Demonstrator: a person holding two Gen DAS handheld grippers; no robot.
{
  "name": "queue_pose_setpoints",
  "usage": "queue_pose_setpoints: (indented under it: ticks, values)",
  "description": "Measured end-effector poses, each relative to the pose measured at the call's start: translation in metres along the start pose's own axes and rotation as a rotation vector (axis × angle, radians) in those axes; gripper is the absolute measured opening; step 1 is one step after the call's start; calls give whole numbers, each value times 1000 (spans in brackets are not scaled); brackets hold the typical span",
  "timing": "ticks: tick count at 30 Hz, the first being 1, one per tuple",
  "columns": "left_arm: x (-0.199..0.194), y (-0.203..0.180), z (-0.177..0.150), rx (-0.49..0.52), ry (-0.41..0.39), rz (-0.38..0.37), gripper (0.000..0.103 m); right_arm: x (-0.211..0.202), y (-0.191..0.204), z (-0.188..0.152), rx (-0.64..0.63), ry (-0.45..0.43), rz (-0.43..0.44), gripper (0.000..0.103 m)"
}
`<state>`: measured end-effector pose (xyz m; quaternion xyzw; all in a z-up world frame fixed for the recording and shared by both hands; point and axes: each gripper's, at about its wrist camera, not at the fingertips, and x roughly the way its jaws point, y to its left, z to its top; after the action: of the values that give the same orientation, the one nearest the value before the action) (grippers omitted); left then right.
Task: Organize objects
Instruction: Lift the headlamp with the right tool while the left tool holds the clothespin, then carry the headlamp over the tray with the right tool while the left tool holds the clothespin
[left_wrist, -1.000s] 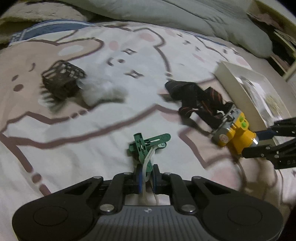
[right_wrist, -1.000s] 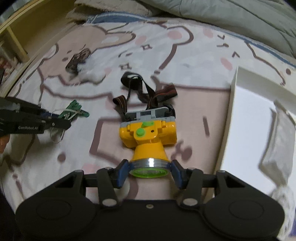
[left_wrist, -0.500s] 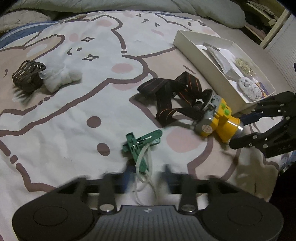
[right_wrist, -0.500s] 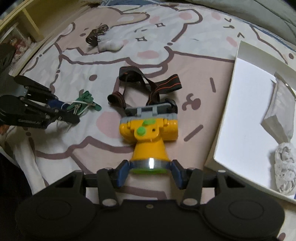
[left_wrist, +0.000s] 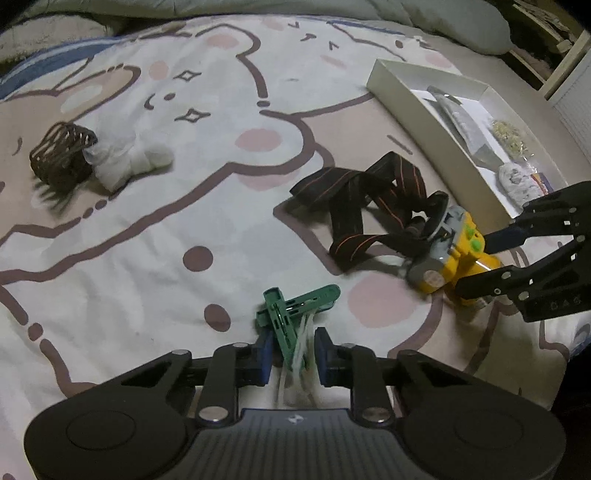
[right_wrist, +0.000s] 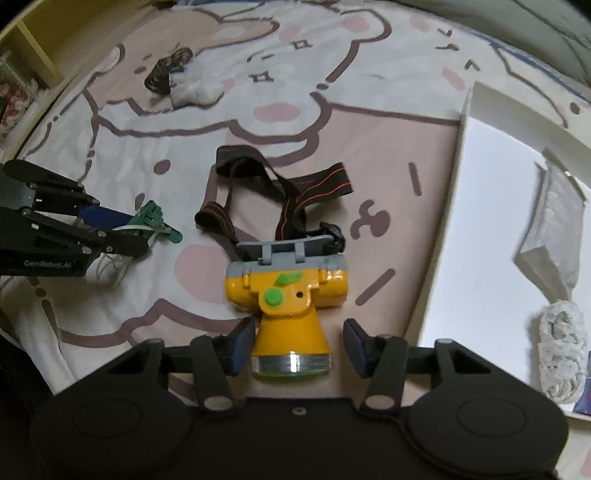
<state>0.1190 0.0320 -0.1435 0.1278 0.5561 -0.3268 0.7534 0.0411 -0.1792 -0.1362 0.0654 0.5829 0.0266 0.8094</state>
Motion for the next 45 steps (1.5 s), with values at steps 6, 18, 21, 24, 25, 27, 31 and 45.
queue_pose_setpoints:
  ticks: [6,18,21,24,25,27,31,45]
  values:
    - [10,3,1,-62,5,-2,25,14,8,4,-40,23,-14,43]
    - [-4,7,6,-107,-132,9,18,8,2,9,-25,-48,-7,43]
    - [-17,10,11,-122,-189,15,18,-7,-5,14,-4,-124,-16,43]
    - [-31,10,17,-134,-250,28,18,-22,-11,20,14,-196,-23,43]
    - [-36,9,19,-135,-271,31,18,-27,-12,21,13,-219,-31,43]
    - [-44,7,22,-131,-313,44,18,-35,-14,25,20,-260,-34,43]
    - [-57,3,29,-125,-373,61,18,-48,-14,30,16,-331,-56,43]
    - [-80,-9,50,-124,-468,62,18,-79,-28,39,61,-457,-90,43]
